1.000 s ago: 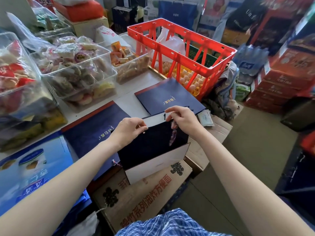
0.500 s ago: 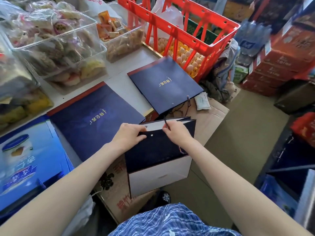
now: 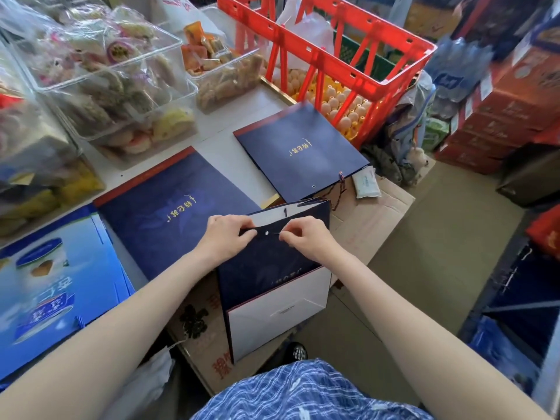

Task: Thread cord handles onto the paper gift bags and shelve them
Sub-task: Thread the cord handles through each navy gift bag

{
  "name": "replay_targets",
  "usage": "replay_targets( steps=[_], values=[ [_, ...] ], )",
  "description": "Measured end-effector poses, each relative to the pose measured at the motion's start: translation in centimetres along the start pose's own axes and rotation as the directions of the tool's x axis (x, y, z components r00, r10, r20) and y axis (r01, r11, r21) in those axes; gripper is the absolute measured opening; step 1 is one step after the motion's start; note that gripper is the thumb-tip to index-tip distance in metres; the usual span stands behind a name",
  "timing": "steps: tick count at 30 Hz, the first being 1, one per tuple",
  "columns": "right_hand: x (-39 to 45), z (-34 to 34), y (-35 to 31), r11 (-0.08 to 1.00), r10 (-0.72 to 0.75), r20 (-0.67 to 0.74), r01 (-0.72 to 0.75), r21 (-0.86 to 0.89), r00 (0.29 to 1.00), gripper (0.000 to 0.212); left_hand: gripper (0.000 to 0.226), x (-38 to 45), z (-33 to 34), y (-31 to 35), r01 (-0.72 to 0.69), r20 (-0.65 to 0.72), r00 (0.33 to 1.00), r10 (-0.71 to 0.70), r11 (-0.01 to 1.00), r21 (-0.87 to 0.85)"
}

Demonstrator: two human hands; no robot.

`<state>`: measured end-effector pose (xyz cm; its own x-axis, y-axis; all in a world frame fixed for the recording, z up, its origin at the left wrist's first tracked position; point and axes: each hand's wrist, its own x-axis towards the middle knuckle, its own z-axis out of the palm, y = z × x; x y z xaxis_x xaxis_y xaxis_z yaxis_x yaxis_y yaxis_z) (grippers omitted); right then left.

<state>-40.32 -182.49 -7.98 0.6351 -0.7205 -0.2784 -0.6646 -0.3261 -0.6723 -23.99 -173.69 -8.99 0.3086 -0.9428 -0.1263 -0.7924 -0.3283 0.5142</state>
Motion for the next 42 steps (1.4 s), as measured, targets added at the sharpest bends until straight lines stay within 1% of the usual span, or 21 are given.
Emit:
replay_targets(
  steps=[6,10,14,23,24,26,28,29,31,34,36,38,40,41,42],
  values=[
    [-0.4,0.0,-0.3,0.999,-0.009,-0.069,0.011,0.036,0.998,0.017,0.016,0.1,-0.9,0.8,-0.034,-0.013,0.999,0.033,0.998,-0.056],
    [-0.8,-0.1,-0.6,0.998,-0.040,-0.117,0.046,0.046,0.992,0.016,0.016,-0.3,-1.1,0.9,-0.047,-0.024,0.999,0.045,0.995,-0.084],
    [-1.0,0.0,-0.9,0.997,-0.076,-0.149,0.079,0.015,0.986,0.017,0.016,-0.6,-1.3,0.9,-0.043,-0.024,0.999,0.041,0.995,-0.089],
    [-1.3,0.4,-1.0,0.992,-0.114,-0.188,0.124,0.039,0.975,0.014,0.015,-0.6,-1.9,1.4,-0.062,-0.012,0.998,0.062,0.996,-0.067],
    [-1.4,0.4,-1.0,0.990,-0.135,-0.198,0.140,0.012,0.971,0.014,0.015,-0.7,-2.0,1.4,-0.062,-0.007,0.998,0.061,0.995,-0.072],
    [-1.5,0.6,-1.1,0.973,-0.214,-0.218,0.188,-0.133,0.952,0.015,0.015,-0.8,-2.2,1.5,-0.057,0.003,0.998,0.058,0.994,-0.093],
    [-1.7,1.0,-1.4,0.918,-0.320,-0.246,0.236,-0.318,0.915,0.015,0.015,-0.9,-2.4,1.7,-0.063,0.008,0.998,0.064,0.994,-0.092],
    [-1.8,1.1,-1.6,0.888,-0.372,-0.257,0.262,-0.378,0.892,0.013,0.015,-0.9,-2.5,1.8,-0.070,0.013,0.997,0.072,0.994,-0.089],
    [-1.7,1.2,-1.7,0.862,-0.423,-0.284,0.286,-0.418,0.860,0.011,0.015,-1.0,-2.7,2.1,-0.088,0.020,0.996,0.090,0.992,-0.090],
    [-1.2,0.7,-1.5,0.884,-0.386,-0.265,0.273,-0.379,0.883,0.016,0.015,-0.9,-3.0,2.0,-0.103,0.032,0.994,0.106,0.991,-0.090],
    [-1.0,0.2,-1.3,0.880,-0.398,-0.256,0.288,-0.377,0.881,0.020,0.014,-0.9,-3.2,1.9,-0.116,0.048,0.991,0.121,0.988,-0.101],
    [-0.7,-0.3,-1.2,0.857,-0.425,-0.234,0.305,-0.415,0.875,0.033,0.012,-1.0,-3.4,1.7,-0.133,0.075,0.987,0.143,0.983,-0.127],
    [-0.3,-0.9,-1.1,0.852,-0.398,-0.124,0.316,-0.417,0.909,0.049,0.010,-1.1,-3.4,1.5,-0.172,0.099,0.977,0.188,0.974,-0.150],
    [-0.2,-1.1,-1.1,0.850,-0.385,-0.064,0.327,-0.412,0.921,0.047,0.009,-1.2,-3.5,1.4,-0.194,0.104,0.972,0.211,0.969,-0.151],
    [-0.2,-1.3,-1.1,0.855,-0.370,-0.021,0.332,-0.399,0.929,0.041,0.008,-1.2,-3.5,1.4,-0.211,0.108,0.968,0.228,0.966,-0.148]
  ],
)
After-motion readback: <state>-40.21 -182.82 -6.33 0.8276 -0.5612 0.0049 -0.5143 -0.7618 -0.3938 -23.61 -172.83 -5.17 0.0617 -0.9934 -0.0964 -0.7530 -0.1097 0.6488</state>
